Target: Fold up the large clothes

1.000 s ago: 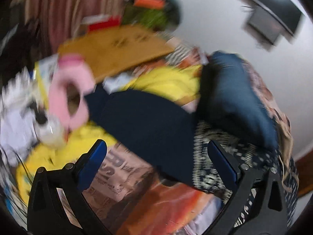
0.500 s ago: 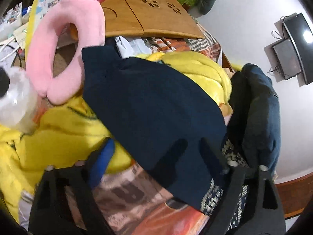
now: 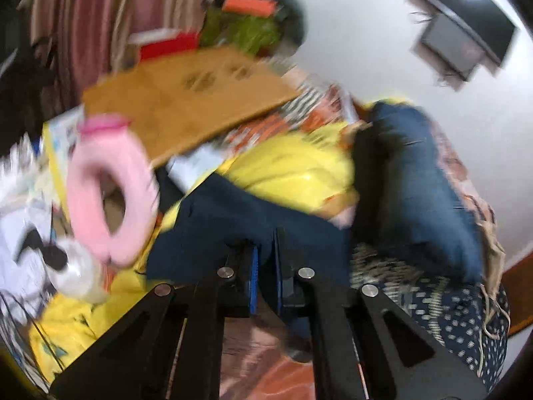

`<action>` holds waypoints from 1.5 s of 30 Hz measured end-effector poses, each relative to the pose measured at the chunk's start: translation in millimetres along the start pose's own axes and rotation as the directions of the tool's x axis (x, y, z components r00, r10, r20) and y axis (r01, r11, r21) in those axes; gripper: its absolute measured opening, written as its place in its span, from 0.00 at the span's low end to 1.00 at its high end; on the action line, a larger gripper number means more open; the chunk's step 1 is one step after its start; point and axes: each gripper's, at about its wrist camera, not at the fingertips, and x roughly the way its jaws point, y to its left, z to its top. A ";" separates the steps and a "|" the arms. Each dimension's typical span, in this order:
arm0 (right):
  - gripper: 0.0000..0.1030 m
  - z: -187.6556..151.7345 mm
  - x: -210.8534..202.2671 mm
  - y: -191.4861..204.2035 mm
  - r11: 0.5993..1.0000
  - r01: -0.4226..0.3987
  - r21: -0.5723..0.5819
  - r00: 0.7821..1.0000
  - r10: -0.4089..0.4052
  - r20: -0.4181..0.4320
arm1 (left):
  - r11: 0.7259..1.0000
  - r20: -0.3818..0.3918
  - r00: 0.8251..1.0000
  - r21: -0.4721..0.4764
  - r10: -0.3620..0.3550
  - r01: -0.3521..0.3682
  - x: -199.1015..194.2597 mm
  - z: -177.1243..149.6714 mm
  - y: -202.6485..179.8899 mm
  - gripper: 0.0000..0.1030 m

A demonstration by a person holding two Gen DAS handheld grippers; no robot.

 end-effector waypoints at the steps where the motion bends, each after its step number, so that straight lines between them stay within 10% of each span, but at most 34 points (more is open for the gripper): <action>1: 1.00 1.2 -2.0 -0.8 1.000 -0.003 -0.004 1.000 0.004 0.007 | 1.000 0.026 1.000 0.025 -0.017 0.017 -9.7 4.0 -11.2 0.06; 13: 1.00 18.5 -18.5 -5.0 0.996 -0.067 -0.064 0.994 0.072 0.086 | 0.886 0.192 0.909 0.367 -0.370 0.283 -135.2 25.4 -166.6 0.06; 25: 1.00 24.4 -18.8 -17.5 0.988 -0.119 -0.097 0.986 0.130 0.105 | 0.688 -0.050 0.838 0.545 -0.544 0.479 -136.0 -28.4 -319.7 0.06; 33: 1.00 15.3 -11.9 -38.1 0.992 -0.101 -0.077 0.991 0.107 0.076 | 0.554 -0.345 0.788 0.569 -0.509 0.607 -106.0 -114.0 -390.6 0.06; 45: 1.00 1.1 -2.4 -64.5 0.997 -0.047 -0.066 0.999 0.049 0.023 | 0.441 -0.627 0.737 0.604 -0.250 0.664 -62.1 -238.8 -402.6 0.07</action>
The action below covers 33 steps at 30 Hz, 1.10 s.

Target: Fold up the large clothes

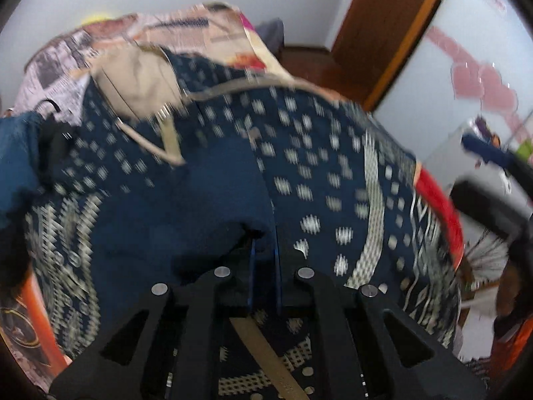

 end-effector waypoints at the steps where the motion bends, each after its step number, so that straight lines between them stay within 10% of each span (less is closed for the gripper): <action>1: 1.00 -0.2 0.6 -0.3 1.000 0.002 -0.004 1.000 -0.002 -0.003 | 1.000 -0.016 1.000 0.007 0.006 -0.005 3.6 -4.9 -2.4 0.08; 7: 1.00 3.3 3.9 7.1 0.999 -0.011 -0.033 1.000 0.010 -0.014 | 1.000 -0.002 1.000 -0.022 0.009 -0.009 -17.9 -24.1 4.1 0.40; 24: 0.97 24.0 48.4 104.7 0.935 -0.167 -0.313 0.983 0.134 -0.124 | 0.934 0.028 0.952 -0.207 0.303 -0.291 -104.6 -94.8 135.9 0.55; 33: 0.66 26.2 105.6 153.9 0.889 -0.278 -0.364 0.931 0.156 -0.329 | 0.898 -0.091 0.948 -0.303 0.305 -0.318 -77.0 -141.1 182.5 0.55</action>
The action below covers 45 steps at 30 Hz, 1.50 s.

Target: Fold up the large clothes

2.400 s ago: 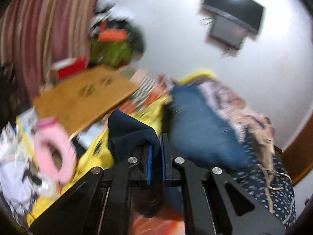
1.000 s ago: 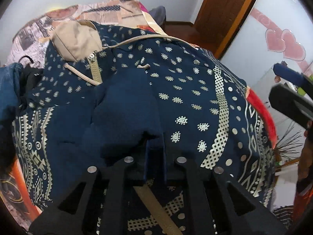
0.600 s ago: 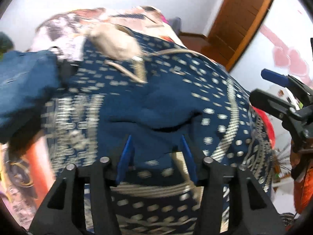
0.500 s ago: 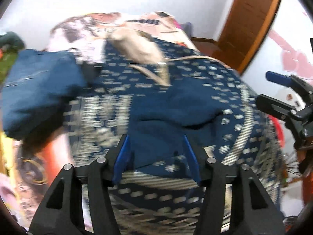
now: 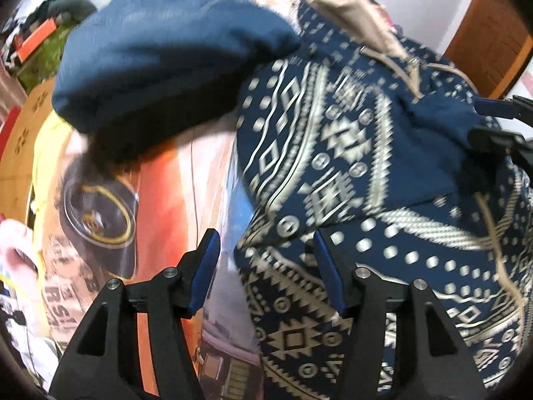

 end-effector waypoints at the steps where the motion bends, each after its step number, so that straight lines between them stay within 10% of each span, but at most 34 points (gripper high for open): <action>1: 0.58 1.9 8.5 1.1 1.000 -0.006 0.000 1.000 0.006 -0.024 | 1.000 -0.010 1.000 -0.006 0.002 -0.002 4.5 -1.6 2.0 0.55; 13: 0.10 10.3 45.8 -14.5 0.987 -0.033 0.158 0.997 0.044 -0.067 | 0.991 -0.010 1.000 -0.128 -0.030 0.028 30.4 2.9 19.1 0.55; 30: 0.08 -15.0 -108.3 -98.2 0.915 -0.096 0.393 0.945 -0.040 0.325 | 0.986 -0.020 1.000 -0.166 0.020 -0.023 30.6 8.1 14.7 0.55; 45: 0.08 -104.3 -68.2 -155.4 0.789 -0.056 0.612 0.979 -0.076 0.187 | 0.987 -0.031 0.998 -0.151 0.052 -0.056 22.0 6.5 -4.3 0.55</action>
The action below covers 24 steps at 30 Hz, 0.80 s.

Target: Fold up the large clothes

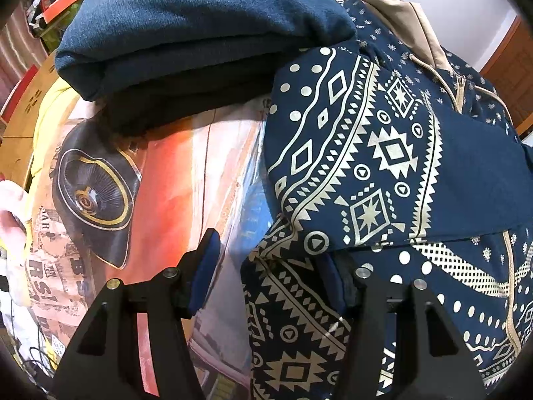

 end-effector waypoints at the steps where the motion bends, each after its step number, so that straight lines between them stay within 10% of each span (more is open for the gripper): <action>1: 0.08 -4.8 2.9 -6.2 1.000 0.005 0.009 1.000 -0.005 -0.018 | 1.000 -0.002 1.000 0.003 0.004 -0.004 -0.9 -1.6 -0.8 0.55; 19: 0.13 -20.6 -40.1 -32.7 0.996 0.073 -0.059 0.997 -0.073 0.001 | 0.993 0.142 0.989 0.116 -0.043 0.027 -90.9 4.4 -48.7 0.55; 24: 0.45 -9.8 -65.6 -62.7 0.996 0.080 0.028 0.993 -0.083 0.083 | 0.985 0.222 0.972 0.164 -0.083 0.047 -111.8 30.1 -73.4 0.60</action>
